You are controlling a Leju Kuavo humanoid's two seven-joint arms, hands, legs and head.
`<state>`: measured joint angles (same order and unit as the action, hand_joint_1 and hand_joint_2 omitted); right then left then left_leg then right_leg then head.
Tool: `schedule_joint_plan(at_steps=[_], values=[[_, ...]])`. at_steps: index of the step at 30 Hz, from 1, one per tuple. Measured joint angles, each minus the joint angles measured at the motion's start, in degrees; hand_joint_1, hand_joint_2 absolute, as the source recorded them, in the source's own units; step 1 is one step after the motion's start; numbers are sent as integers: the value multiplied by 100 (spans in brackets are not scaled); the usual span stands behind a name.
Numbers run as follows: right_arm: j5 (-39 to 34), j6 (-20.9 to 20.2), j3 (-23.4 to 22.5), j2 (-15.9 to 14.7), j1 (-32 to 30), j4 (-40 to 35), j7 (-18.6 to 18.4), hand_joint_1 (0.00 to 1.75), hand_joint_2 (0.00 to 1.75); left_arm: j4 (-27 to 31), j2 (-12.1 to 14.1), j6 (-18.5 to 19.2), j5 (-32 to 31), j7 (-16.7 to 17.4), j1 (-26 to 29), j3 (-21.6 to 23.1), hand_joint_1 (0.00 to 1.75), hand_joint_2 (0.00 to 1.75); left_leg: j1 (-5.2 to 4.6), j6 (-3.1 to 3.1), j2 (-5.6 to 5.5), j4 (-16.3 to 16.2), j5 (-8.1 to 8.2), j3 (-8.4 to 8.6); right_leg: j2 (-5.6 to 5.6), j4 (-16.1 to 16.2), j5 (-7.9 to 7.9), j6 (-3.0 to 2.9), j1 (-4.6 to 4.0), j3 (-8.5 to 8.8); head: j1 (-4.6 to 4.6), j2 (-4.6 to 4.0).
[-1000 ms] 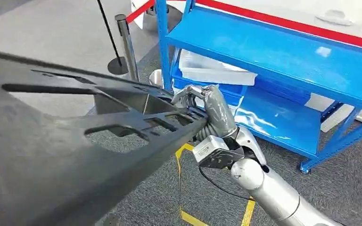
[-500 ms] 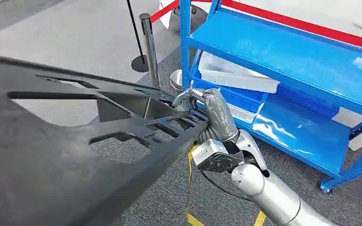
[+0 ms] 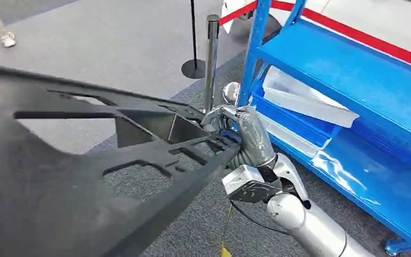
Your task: Take the parts from the cabinet and place them on the table.
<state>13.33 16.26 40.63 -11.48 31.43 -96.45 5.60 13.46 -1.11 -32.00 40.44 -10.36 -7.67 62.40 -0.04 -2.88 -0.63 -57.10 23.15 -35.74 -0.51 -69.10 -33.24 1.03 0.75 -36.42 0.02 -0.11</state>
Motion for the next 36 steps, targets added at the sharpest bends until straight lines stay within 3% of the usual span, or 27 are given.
schedule_joint_plan(at_steps=[1, 2, 3, 4, 5, 6, 7, 8, 11, 12, 14, 15, 17, 18, 19, 21, 22, 23, 24, 27, 28, 29, 31, 32, 33, 34, 36], values=[[0, 0, 0, -9, -36, 0, 0, 175, 175, 0, 0, 4, -11, 0, -6, 2, 0, 175, -12, -9, -72, -2, 6, 0, 36, -454, -168, 3, -4, -245, -2, 0], [0, -2, 0, -20, -67, 0, 0, 175, 175, 0, 0, 11, -13, 11, -7, 11, 0, 175, -16, -10, -141, -6, 7, 0, 44, -724, -228, 7, -6, -405, -4, 0], [2, -4, 0, -24, -89, 0, 0, 175, 175, 0, 0, 15, -15, 39, -3, 22, 0, 175, -16, -7, -224, -19, 9, 0, 44, -744, -151, 9, -6, -448, -4, 0], [9, -9, 0, -30, -91, 0, 0, 175, 175, 0, 0, 24, -15, 50, 3, 35, 0, 175, -13, 0, -297, -38, 14, 0, 45, -526, 45, 8, -1, -370, -2, 0], [9, -13, 0, -35, -90, 0, 0, 175, 175, 0, 0, 28, -17, 55, 5, 53, 0, 175, -8, 15, -378, -65, 26, 4, 62, -89, 329, 2, 9, -173, -4, 0], [11, -13, 0, -39, -89, -6, 0, 175, 175, 0, 0, 28, -22, 55, 1, 57, 0, 175, -4, 41, -452, -112, 52, 3, 161, 442, 618, -1, 32, 72, -2, 0], [9, -13, 0, -44, -89, -13, -2, 175, 175, 0, 0, 28, -26, 55, 0, 57, 0, 175, 11, 72, -506, -163, 81, -32, 444, 792, 681, -8, 67, 208, -2, 0], [11, -15, 0, -48, -89, -22, -4, 175, 175, 0, 2, 28, -26, 57, -22, 61, 0, 175, -28, 103, -566, -245, 100, -97, 542, 899, 603, 5, 69, 264, -7, 0], [15, -33, 0, -59, -103, -44, -9, 175, 175, 0, 4, 26, -26, 52, 2, 72, 0, 175, 28, 192, -741, -217, 57, -159, 387, 861, 619, -49, 29, 254, -7, 0], [15, -50, 0, -57, -102, -48, -7, 175, 175, 0, 7, 20, -15, 48, 10, 77, 0, 175, 29, 209, -788, -235, 67, -174, 310, 899, 641, -89, 81, 275, -9, 0], [-2, -96, 0, -50, -88, -66, 18, 175, 175, 0, 15, 11, 9, 15, 27, 79, 0, 175, -8, 283, -195, -610, 277, -355, 172, 924, 631, -146, 63, 328, -77, 0], [-28, -133, 0, -44, -83, -66, 46, 175, 175, 0, 15, 13, 42, -2, 23, 79, 0, 175, 17, 321, -58, -1062, 483, -586, 82, 923, 616, -173, 42, 342, -76, 0], [-28, -188, 0, -44, -84, -61, 70, 175, 175, 0, 15, 22, 74, -22, 23, 79, 0, 175, 55, 354, 4, -1830, 731, -1005, -79, 922, 588, -194, 24, 364, -76, 0], [-31, -190, 0, -44, -85, -59, 77, 175, 175, 0, 15, 26, 83, -24, 28, 79, 0, 175, 62, 365, 10, -1944, 701, -1093, -161, 921, 568, -189, 20, 378, -74, 0], [-31, -192, 0, -44, -80, -59, 83, 175, 175, 0, 15, 30, 87, -24, 34, 79, 0, 175, 65, 364, 17, -1770, 539, -1026, -232, 921, 548, -185, 20, 400, -81, 0], [-39, -195, 0, -37, -59, -59, 85, 175, 175, 0, 20, 46, 85, -11, 55, 79, 0, 175, 62, 326, 101, -853, 40, -552, -367, 922, 496, -159, 20, 471, -77, 0], [-48, -199, 0, -35, -38, -59, 85, 175, 175, 0, 20, 46, 81, 0, 49, 79, 0, 175, 32, 289, 339, -344, -104, -300, -419, 926, 465, -136, 14, 511, -72, 0], [-63, -203, 0, -35, -18, -61, 83, 175, 175, 0, 20, 50, 70, 2, 27, 79, 0, 175, -87, 255, 481, -262, 10, -230, -471, 937, 444, -101, -27, 515, -48, 0], [-81, -214, 0, -35, -5, -59, 76, 175, 175, 0, 20, 50, 66, 0, 10, 79, 0, 175, -73, 195, 397, -237, -19, -245, -502, 947, 437, -82, -25, 518, -22, 0], [-105, -238, 0, -28, 10, -63, 77, 175, 175, 0, 28, 50, 61, 11, 36, 79, 0, 175, -97, 121, 207, -183, -5, -237, -684, 1007, 392, 15, -44, 609, -9, 0], [-105, -243, 0, -26, 17, -68, 77, 175, 175, 0, 28, 50, 61, 15, 61, 79, 0, 175, -8, 71, 159, -112, -32, -152, -542, 956, 335, 40, 12, 599, -7, 0], [-105, -252, 0, -26, 19, -66, 74, 175, 175, 0, 33, 50, 52, 15, 50, 79, 0, 175, -17, 57, 95, -92, -27, -130, -270, 751, 225, 38, 6, 522, 72, 0], [-125, -271, 0, -28, 25, -61, 77, 175, 175, 0, 37, 55, 48, 15, 12, 81, 0, 175, -27, -8, -19, -101, -21, -123, -27, -102, -158, 27, 7, 59, 122, 0], [-127, -271, 0, -28, 7, -61, 76, 175, 175, 0, 35, 61, 44, 15, 4, 83, 0, 175, -37, -18, -93, -108, -14, -122, 15, -512, -282, 27, 2, -190, 125, 0], [-129, -271, 0, -28, -4, -61, 79, 175, 175, 0, 37, 63, 44, 15, 5, 85, 0, 175, -42, -30, -174, -127, -4, -123, 26, -741, -273, 24, -4, -371, 118, 0], [-129, -271, 0, -31, -4, -59, 83, 175, 175, 0, 37, 66, 46, 15, 12, 87, 0, 175, -42, -25, -251, -149, 10, -120, 32, -687, -124, 21, -6, -409, 120, 0], [-133, -271, 0, -28, 3, -61, 92, 175, 175, 0, 37, 70, 46, 17, 22, 87, 0, 175, -37, -8, -424, -221, 58, -109, 84, 126, 501, 1, 5, -133, 122, 0]])
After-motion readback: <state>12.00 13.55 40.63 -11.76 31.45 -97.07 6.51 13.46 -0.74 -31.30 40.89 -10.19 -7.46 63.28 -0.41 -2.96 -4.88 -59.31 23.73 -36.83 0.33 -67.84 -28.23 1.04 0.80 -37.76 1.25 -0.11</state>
